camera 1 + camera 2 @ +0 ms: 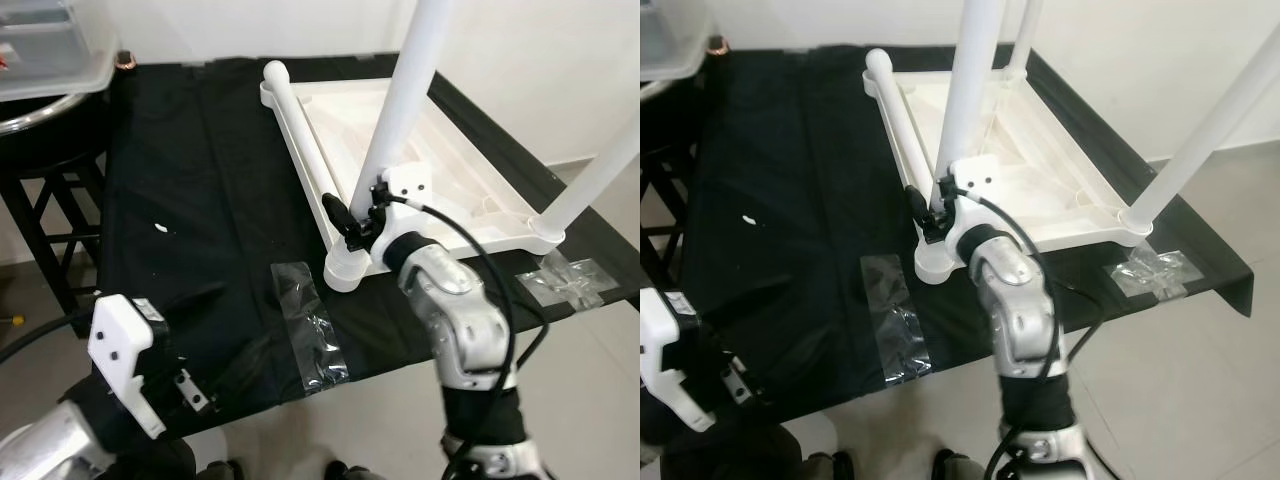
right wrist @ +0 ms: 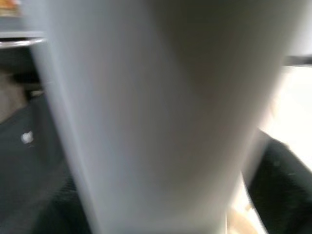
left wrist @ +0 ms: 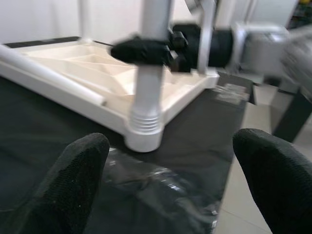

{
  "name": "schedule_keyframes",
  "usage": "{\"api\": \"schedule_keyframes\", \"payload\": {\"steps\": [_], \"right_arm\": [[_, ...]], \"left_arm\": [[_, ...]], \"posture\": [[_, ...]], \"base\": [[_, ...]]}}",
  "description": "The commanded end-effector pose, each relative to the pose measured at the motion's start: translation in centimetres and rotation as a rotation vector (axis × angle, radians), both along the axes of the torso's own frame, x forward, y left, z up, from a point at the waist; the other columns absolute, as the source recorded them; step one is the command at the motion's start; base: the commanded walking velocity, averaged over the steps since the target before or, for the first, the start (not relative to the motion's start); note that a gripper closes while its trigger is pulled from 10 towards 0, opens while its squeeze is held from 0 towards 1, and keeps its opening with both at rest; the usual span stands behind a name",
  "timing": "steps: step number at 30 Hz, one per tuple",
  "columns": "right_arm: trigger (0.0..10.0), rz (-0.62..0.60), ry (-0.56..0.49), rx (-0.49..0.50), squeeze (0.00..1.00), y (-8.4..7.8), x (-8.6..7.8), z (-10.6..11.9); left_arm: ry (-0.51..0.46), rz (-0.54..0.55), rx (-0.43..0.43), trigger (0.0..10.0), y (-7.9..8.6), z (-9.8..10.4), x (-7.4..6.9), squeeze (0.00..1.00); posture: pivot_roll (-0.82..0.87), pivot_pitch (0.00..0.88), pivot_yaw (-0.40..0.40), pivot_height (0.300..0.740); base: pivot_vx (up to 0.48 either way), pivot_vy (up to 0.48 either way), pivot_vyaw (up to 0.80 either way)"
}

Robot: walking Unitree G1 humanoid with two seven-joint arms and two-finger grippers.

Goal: Building children table

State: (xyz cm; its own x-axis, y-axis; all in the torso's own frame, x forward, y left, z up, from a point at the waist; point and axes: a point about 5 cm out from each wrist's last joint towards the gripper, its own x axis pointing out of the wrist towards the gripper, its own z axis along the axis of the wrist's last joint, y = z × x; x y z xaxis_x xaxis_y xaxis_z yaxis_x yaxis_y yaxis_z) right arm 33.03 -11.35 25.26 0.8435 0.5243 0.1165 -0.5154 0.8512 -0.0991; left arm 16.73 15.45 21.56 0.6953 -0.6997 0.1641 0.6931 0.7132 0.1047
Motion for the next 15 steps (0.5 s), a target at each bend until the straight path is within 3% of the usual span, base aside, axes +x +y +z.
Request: {"api": "schedule_keyframes", "payload": {"steps": [1,3,4,5,9,10,15], "right_arm": [[10.0,0.146,-0.023,0.006,1.00,-1.0,0.3,1.0],[10.0,0.202,-0.023,-0.007,1.00,-1.6,0.4,1.4],[10.0,0.251,-0.033,-0.047,0.00,-2.2,0.6,1.8],[10.0,0.346,-0.047,-0.107,0.00,-2.6,0.4,2.0],[10.0,0.481,-0.039,-0.181,0.00,-2.9,0.0,1.9],[10.0,0.591,-0.027,-0.269,0.00,-3.3,-0.1,1.4],[10.0,0.630,-0.018,-0.276,0.00,-3.6,0.5,1.4]], "left_arm": [[0.002,-0.019,0.005,10.0,-0.6,-0.3,-0.3,0.00],[0.002,-0.026,0.009,10.0,-0.7,-0.3,-0.3,0.00],[0.001,-0.028,0.003,10.0,-0.8,-0.3,-0.3,0.00],[-0.001,-0.027,0.002,10.0,-0.7,-0.2,-0.3,0.00],[-0.007,-0.023,0.002,10.0,-0.7,-0.2,-0.3,0.00],[-0.014,-0.019,0.002,10.0,-0.8,-0.1,-0.3,0.00],[-0.017,-0.014,0.003,10.0,-0.8,-0.1,-0.3,0.00]], "posture": [[0.05,0.257,-0.074,0.740],[0.05,0.257,-0.074,0.740],[0.06,0.255,-0.072,0.740],[0.06,0.257,-0.072,0.740],[0.07,0.256,-0.071,0.740],[0.07,0.256,-0.073,0.740],[0.08,0.257,-0.075,0.740]], "base": [[0.000,0.000,0.00],[0.000,0.000,0.00],[0.000,0.000,0.00],[0.000,0.000,0.00],[0.000,0.000,0.00],[0.000,0.000,0.00],[0.000,0.000,0.00]]}}
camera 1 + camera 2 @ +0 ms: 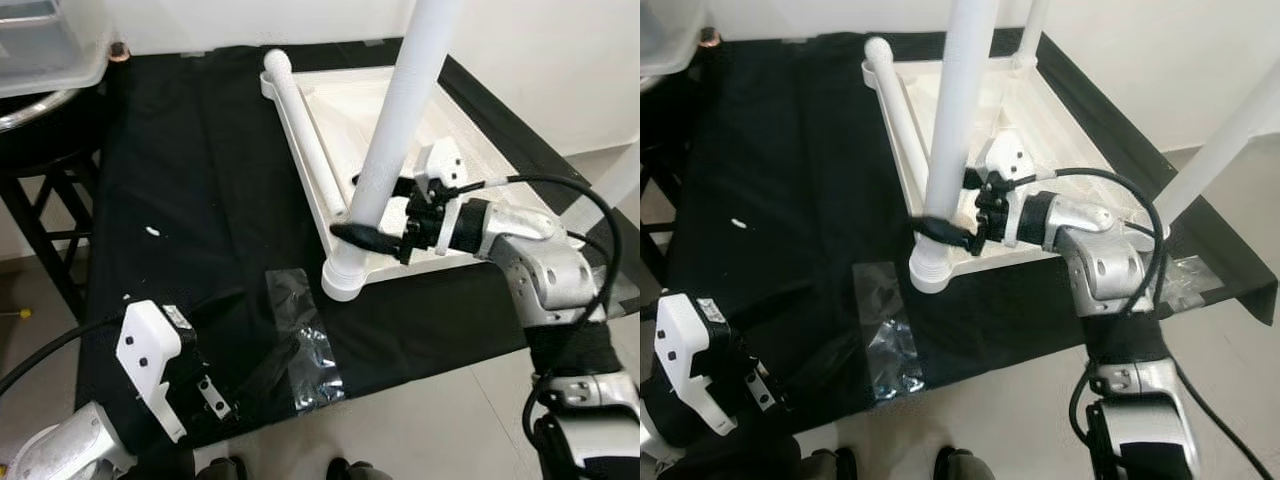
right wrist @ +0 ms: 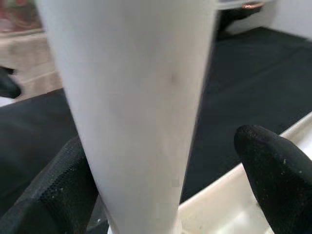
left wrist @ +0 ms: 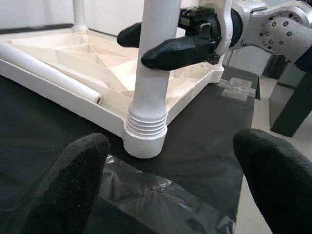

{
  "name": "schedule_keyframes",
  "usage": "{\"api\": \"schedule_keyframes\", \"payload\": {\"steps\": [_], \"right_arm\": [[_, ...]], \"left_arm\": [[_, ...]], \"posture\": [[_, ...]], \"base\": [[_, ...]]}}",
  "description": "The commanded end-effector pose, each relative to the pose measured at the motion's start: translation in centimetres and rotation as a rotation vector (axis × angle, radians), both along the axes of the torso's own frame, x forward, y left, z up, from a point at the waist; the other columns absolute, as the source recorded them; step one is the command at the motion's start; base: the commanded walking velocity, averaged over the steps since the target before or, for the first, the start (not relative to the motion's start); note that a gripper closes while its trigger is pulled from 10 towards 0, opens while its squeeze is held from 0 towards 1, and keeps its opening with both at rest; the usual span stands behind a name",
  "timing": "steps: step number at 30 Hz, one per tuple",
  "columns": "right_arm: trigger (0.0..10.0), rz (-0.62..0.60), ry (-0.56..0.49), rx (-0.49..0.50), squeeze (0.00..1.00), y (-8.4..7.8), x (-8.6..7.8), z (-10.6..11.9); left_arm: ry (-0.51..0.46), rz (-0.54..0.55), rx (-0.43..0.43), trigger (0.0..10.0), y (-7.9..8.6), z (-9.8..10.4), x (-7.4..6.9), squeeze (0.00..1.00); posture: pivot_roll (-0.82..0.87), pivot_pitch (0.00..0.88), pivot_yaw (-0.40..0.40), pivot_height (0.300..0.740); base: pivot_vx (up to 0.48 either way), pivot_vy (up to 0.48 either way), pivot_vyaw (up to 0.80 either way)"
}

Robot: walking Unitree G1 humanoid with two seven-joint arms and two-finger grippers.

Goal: Building children table

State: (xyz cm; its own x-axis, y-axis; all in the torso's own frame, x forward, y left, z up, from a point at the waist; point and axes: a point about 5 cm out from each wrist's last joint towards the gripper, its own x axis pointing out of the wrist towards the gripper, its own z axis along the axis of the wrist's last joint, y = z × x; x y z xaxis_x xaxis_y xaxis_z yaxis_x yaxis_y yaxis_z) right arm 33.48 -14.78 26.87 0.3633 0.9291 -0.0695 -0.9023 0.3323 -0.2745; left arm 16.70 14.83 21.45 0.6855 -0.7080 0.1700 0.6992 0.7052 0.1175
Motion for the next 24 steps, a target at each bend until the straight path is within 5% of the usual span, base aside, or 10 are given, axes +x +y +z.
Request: {"api": "schedule_keyframes", "payload": {"steps": [1,5,6,17,20,23,24], "right_arm": [[10.0,-0.001,-0.001,-0.001,0.00,-0.3,0.6,0.1],[10.0,0.036,0.014,0.025,0.00,-0.4,1.4,0.5],[0.0,0.069,0.029,0.034,0.00,-0.3,1.5,0.5],[0.0,0.179,0.059,0.006,0.00,-0.9,0.9,-0.3],[0.0,0.115,0.058,-0.001,0.00,-1.0,0.4,-1.3],[0.0,-0.159,0.101,0.087,0.00,0.5,-1.0,-4.2],[0.0,-0.159,0.101,0.087,0.00,0.5,-1.0,-4.2]], "left_arm": [[-0.004,0.001,-0.001,10.0,-0.2,0.0,-0.4,0.00],[-0.005,0.007,0.003,10.0,-0.3,-0.1,-0.6,0.00],[-0.006,0.009,0.005,10.0,-0.3,-0.1,-0.7,0.00],[-0.014,0.020,-0.001,10.0,-0.3,0.0,-0.7,0.00],[-0.017,0.018,-0.004,10.0,-0.4,0.0,-0.5,0.00],[-0.024,0.025,-0.014,10.0,-0.4,0.0,-0.4,0.00],[-0.024,0.025,-0.014,10.0,-0.4,0.0,-0.4,0.00]], "posture": [[0.09,0.257,-0.076,0.740],[0.10,0.262,-0.078,0.740],[0.10,0.262,-0.078,0.740],[0.09,0.267,-0.088,0.740],[0.08,0.265,-0.098,0.740],[0.06,0.264,-0.097,0.740],[0.06,0.264,-0.097,0.740]], "base": [[0.000,0.000,0.00],[0.000,0.000,0.00],[0.000,0.000,0.00],[0.000,0.000,0.00],[0.000,0.000,0.00],[0.000,0.000,0.00],[0.000,0.000,0.00]]}}
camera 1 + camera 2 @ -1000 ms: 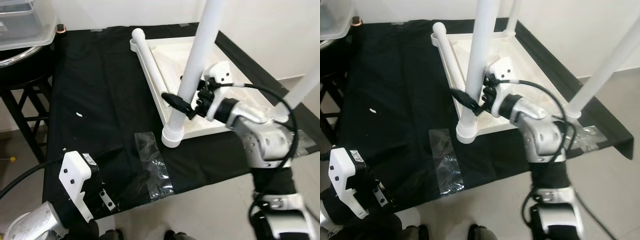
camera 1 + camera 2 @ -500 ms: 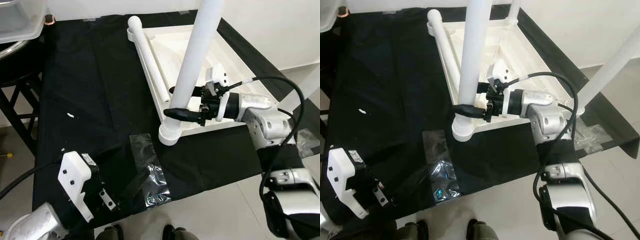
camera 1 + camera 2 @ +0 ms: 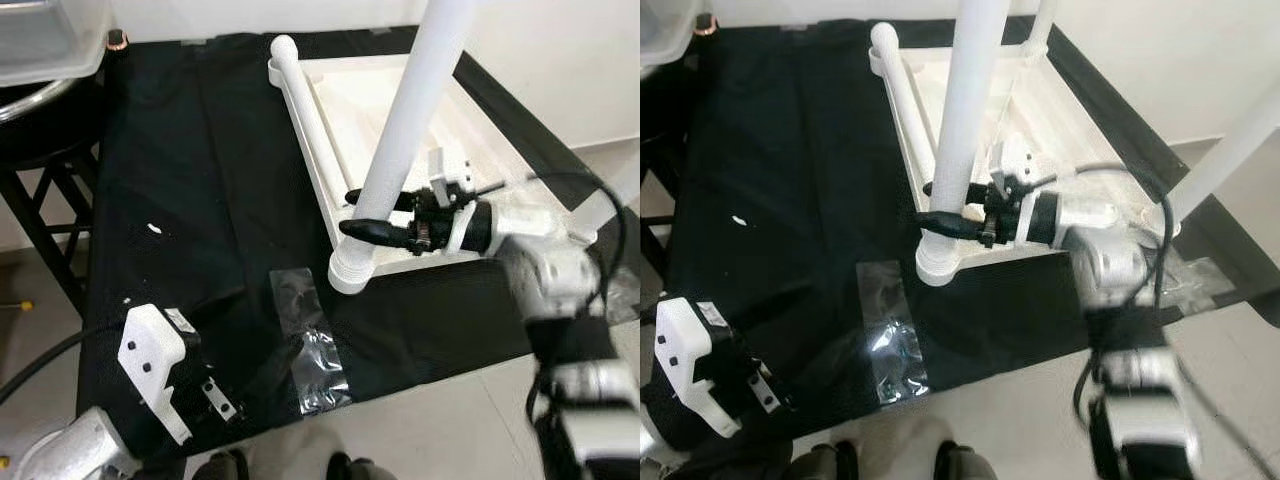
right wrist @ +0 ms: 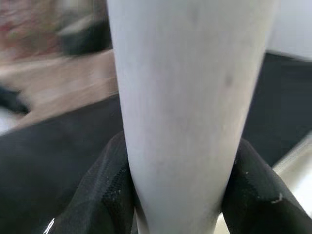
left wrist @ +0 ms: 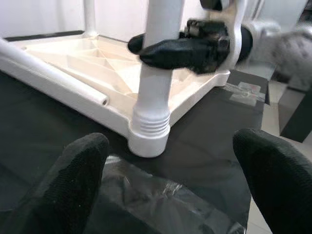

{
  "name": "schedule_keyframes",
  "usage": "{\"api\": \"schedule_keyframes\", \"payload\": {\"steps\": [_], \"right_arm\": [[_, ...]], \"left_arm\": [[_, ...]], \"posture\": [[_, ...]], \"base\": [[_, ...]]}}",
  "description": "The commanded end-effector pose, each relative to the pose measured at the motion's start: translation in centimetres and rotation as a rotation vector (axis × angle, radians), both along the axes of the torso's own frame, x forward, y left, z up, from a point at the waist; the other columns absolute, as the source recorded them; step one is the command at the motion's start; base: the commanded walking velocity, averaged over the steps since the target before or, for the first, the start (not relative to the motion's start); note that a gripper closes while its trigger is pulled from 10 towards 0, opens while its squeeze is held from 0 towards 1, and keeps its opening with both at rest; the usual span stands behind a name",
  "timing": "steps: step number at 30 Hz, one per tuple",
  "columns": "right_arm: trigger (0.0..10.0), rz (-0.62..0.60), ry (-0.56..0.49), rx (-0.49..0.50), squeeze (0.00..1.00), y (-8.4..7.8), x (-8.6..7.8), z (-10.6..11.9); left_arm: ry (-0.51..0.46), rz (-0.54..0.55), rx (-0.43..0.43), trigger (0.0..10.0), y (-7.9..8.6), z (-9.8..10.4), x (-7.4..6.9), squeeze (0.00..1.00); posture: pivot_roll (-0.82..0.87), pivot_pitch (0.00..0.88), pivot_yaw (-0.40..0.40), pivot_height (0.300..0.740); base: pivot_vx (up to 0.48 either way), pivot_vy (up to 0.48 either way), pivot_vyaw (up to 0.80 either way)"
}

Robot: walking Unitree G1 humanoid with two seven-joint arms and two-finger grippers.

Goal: Building children table

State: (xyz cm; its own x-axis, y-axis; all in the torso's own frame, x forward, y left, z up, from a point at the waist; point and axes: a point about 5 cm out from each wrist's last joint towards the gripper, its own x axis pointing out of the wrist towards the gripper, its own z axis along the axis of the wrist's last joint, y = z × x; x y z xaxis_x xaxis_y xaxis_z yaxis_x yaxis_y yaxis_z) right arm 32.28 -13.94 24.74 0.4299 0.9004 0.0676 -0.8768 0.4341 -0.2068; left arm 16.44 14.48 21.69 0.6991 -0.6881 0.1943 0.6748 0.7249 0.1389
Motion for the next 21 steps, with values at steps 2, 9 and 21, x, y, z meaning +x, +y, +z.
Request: {"api": "schedule_keyframes", "payload": {"steps": [2,9,21], "right_arm": [[0.0,-0.169,0.121,-0.030,0.00,0.0,0.1,-2.7],[0.0,-0.783,0.167,-0.061,0.00,3.7,-5.0,-8.6],[10.0,-0.784,0.107,0.024,1.00,3.5,-4.4,-5.9]], "left_arm": [[0.009,-0.002,-0.014,10.0,0.0,-0.2,-0.1,0.00],[0.010,-0.024,-0.017,10.0,-0.4,-0.4,0.7,0.00],[0.016,-0.033,-0.021,10.0,-0.4,-0.8,1.2,0.00]], "posture": [[0.06,0.263,-0.095,0.740],[0.04,0.245,-0.064,0.740],[0.05,0.233,-0.049,0.740]], "base": [[0.000,0.000,0.00],[0.000,0.000,0.00],[0.000,0.000,0.00]]}}
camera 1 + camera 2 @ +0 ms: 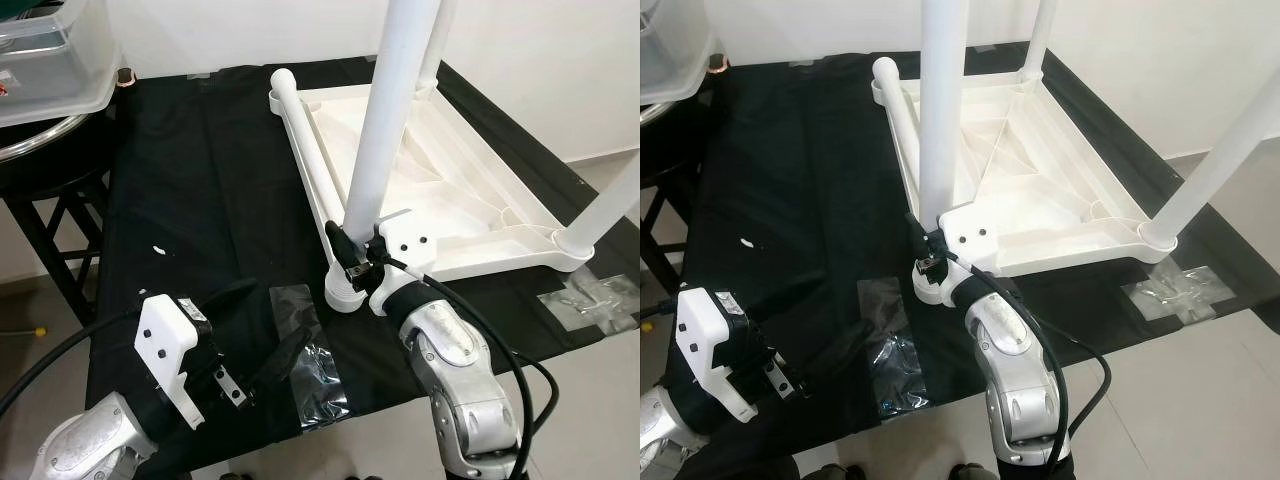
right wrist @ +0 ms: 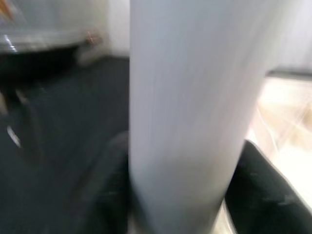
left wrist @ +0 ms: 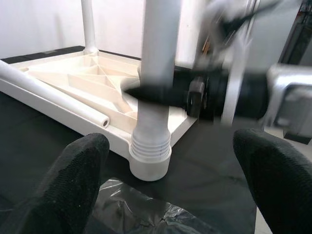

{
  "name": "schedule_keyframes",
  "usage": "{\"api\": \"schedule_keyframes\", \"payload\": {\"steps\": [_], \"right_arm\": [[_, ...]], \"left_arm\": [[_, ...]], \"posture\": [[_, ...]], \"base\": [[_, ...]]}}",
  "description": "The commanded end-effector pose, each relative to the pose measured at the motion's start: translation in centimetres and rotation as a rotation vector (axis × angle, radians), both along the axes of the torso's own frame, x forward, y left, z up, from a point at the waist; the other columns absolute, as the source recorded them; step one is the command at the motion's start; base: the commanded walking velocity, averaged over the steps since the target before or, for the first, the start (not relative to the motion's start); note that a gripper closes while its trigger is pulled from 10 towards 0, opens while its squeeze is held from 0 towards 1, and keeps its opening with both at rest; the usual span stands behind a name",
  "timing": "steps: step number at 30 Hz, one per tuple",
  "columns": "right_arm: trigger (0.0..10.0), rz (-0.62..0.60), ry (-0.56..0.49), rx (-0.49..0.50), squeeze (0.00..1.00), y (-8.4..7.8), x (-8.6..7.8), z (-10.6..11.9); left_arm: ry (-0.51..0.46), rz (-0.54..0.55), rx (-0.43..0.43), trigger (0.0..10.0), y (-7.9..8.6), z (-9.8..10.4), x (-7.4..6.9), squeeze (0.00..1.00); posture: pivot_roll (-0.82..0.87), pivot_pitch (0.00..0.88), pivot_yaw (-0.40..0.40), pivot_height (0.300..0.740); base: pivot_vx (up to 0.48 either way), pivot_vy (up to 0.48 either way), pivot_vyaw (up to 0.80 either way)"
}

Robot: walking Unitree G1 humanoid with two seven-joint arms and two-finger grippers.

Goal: Building children table

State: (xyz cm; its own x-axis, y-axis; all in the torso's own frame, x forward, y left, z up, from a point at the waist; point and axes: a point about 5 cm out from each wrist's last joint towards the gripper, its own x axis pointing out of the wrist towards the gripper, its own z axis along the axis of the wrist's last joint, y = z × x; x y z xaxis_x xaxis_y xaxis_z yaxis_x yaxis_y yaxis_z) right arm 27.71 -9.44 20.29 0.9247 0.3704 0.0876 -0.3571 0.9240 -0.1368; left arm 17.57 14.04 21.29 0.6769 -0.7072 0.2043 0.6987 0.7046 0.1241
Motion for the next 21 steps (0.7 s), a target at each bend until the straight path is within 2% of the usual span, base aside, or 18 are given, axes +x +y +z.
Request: {"api": "schedule_keyframes", "payload": {"steps": [1,3,6,8,9,10,14,17,19,21], "right_arm": [[10.0,-0.012,0.068,0.003,1.00,-0.9,0.3,-1.1],[10.0,-0.012,0.068,0.003,1.00,-0.9,0.3,-1.1],[10.0,0.050,0.035,0.022,1.00,-0.8,0.5,-0.1],[10.0,0.260,0.012,-0.017,1.00,-0.8,1.0,1.2],[10.0,0.260,0.012,-0.017,1.00,-0.8,1.0,1.2],[10.0,0.452,-0.011,-0.079,0.00,-1.2,1.4,2.8],[10.0,0.640,-0.048,-0.213,0.00,-2.2,2.0,4.4],[10.0,0.690,-0.052,-0.237,0.00,-2.7,2.5,5.0],[10.0,0.764,-0.061,-0.246,0.00,-3.6,3.9,6.7],[10.0,0.783,-0.066,-0.237,0.00,-3.9,4.3,7.3]], "left_arm": [[0.013,0.000,-0.003,10.0,0.0,-0.4,0.0,0.00],[0.013,0.000,-0.003,10.0,0.0,-0.4,0.0,0.00],[0.015,0.001,-0.001,10.0,0.0,-0.4,0.0,0.00],[0.015,0.001,-0.002,10.0,-0.1,-0.5,0.0,0.00],[0.015,0.001,-0.002,10.0,-0.1,-0.5,0.0,0.00],[0.014,0.000,-0.005,10.0,-0.2,-0.5,0.0,0.00],[0.013,0.003,-0.006,10.0,-0.2,-0.5,-0.1,0.00],[0.013,0.007,-0.006,10.0,-0.1,-0.5,-0.1,0.00],[0.012,0.018,-0.002,10.0,0.1,-0.5,-0.2,0.00],[0.012,0.022,0.000,10.0,0.1,-0.5,-0.3,0.00]], "posture": [[0.05,0.233,-0.049,0.740],[0.05,0.233,-0.049,0.740],[0.05,0.233,-0.046,0.740],[0.05,0.236,-0.051,0.740],[0.05,0.236,-0.051,0.740],[0.05,0.238,-0.053,0.740],[0.06,0.239,-0.057,0.740],[0.06,0.241,-0.060,0.740],[0.08,0.244,-0.069,0.740],[0.08,0.244,-0.069,0.740]], "base": [[0.000,0.000,0.00],[0.000,0.000,0.00],[0.000,0.000,0.00],[0.000,0.000,0.00],[0.000,0.000,0.00],[0.000,0.000,0.00],[0.000,0.000,0.00],[0.000,0.000,0.00],[0.000,0.000,0.00],[0.000,0.000,0.00]]}}
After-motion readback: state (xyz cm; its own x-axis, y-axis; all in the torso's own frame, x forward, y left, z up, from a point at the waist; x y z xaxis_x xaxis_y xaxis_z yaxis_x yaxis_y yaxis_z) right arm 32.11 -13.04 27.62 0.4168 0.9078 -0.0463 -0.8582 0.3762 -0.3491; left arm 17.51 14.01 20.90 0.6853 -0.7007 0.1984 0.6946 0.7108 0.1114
